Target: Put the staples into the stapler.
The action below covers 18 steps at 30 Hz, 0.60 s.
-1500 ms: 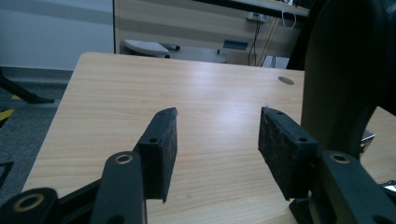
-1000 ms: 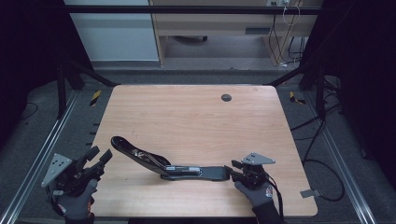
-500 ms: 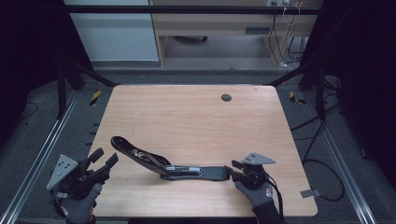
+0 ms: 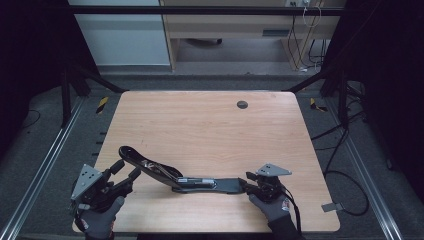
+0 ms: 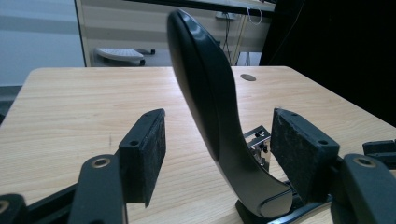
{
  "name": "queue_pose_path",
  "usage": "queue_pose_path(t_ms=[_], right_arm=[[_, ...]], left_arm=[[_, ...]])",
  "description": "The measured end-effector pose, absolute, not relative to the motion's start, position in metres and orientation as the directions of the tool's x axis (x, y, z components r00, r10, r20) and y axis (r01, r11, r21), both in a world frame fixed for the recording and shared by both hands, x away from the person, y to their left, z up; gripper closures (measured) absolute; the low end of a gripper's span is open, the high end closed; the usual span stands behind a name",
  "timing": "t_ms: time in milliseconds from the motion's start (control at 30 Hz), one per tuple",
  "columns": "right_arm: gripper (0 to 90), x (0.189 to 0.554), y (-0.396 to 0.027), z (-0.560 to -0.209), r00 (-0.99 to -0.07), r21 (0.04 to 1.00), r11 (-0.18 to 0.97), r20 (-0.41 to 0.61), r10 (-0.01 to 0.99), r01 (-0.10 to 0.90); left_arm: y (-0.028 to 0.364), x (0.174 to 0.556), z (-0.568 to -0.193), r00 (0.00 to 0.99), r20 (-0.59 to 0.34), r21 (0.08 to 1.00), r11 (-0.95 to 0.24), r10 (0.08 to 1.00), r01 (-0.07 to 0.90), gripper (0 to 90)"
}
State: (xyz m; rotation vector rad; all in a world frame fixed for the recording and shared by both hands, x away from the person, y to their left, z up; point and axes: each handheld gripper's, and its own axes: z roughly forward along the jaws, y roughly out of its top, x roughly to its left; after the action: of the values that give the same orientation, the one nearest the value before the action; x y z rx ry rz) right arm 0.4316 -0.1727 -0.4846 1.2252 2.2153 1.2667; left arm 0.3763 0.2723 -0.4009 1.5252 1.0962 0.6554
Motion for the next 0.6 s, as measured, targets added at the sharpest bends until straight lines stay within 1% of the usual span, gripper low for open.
queue_pose_path(t_ms=[233,600], right_arm=[[58.3,0.432,-0.172,-0.485,-0.584,0.816,0.244,0.136,0.8,0.524],[58.9,0.432,-0.169,-0.486,-0.587,0.81,0.251,0.136,0.798,0.53]], left_arm=[[0.261,0.384,-0.404,0.427,-0.151,0.953,0.016,0.891,0.303,35.2],[0.254,0.395,-0.404,0.393,-0.149,0.952,0.025,0.908,0.304,34.7]])
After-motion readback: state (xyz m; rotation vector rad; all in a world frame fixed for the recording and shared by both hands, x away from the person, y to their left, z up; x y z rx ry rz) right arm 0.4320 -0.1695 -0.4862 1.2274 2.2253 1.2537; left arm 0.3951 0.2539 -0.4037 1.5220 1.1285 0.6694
